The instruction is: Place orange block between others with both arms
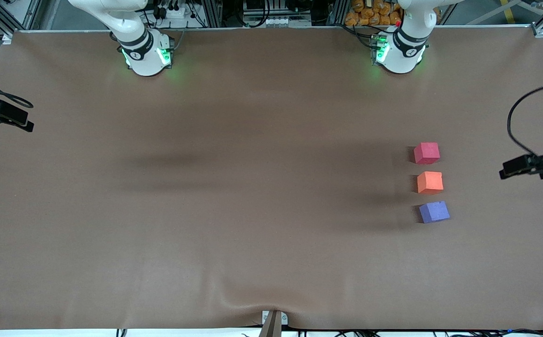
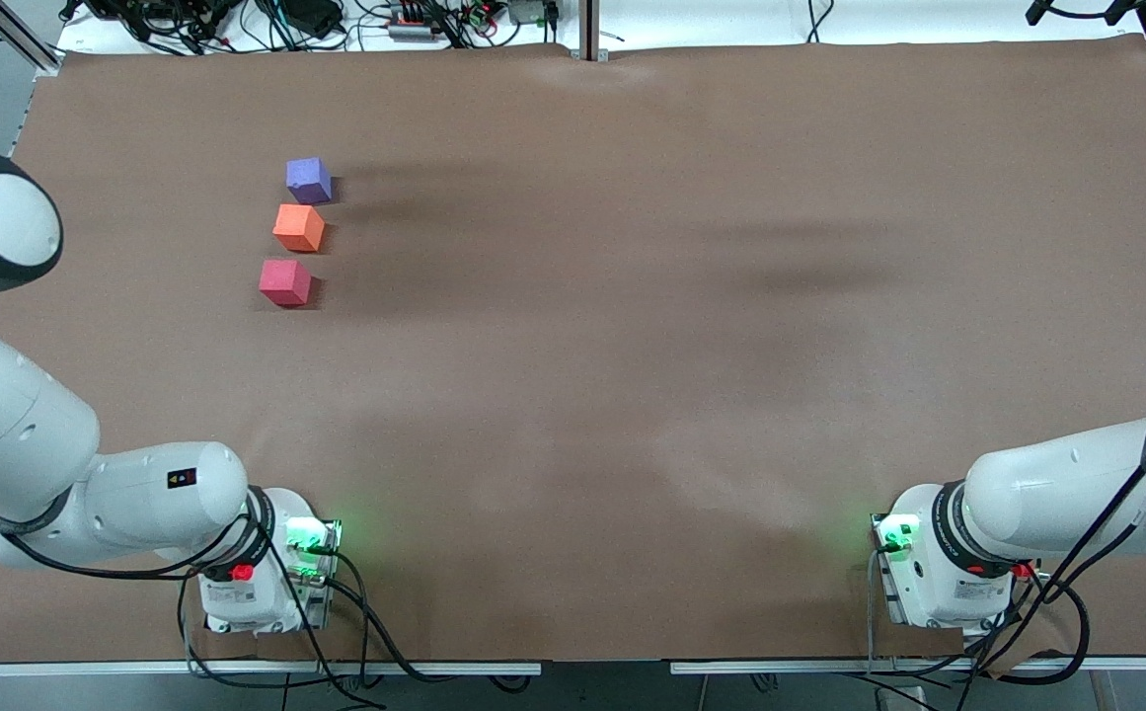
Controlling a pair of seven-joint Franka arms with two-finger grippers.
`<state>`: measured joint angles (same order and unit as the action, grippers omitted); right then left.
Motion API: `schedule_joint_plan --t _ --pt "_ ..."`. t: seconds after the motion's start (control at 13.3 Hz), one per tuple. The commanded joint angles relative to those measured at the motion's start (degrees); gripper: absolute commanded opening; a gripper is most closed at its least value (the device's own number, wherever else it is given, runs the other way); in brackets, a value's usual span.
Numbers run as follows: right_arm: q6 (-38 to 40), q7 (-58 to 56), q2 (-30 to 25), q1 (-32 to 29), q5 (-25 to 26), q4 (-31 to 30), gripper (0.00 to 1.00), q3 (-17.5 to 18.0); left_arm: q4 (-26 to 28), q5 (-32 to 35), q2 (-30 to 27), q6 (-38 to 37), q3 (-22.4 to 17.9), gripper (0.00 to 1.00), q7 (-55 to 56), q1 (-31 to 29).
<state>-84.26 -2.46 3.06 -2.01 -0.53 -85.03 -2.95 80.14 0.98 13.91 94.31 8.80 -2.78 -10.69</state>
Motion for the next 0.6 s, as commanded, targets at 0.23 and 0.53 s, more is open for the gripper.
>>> schedule_joint_plan --t 0.23,0.53 --pt "0.2 1.0 -1.2 -0.5 0.7 -0.8 1.0 0.8 2.3 -0.8 -8.1 -7.4 3.6 1.0 3.2 -0.2" --pt "0.2 1.0 -1.2 -0.4 0.7 -0.9 1.0 0.9 6.3 -1.1 -12.3 -7.1 1.2 1.0 3.4 3.7"
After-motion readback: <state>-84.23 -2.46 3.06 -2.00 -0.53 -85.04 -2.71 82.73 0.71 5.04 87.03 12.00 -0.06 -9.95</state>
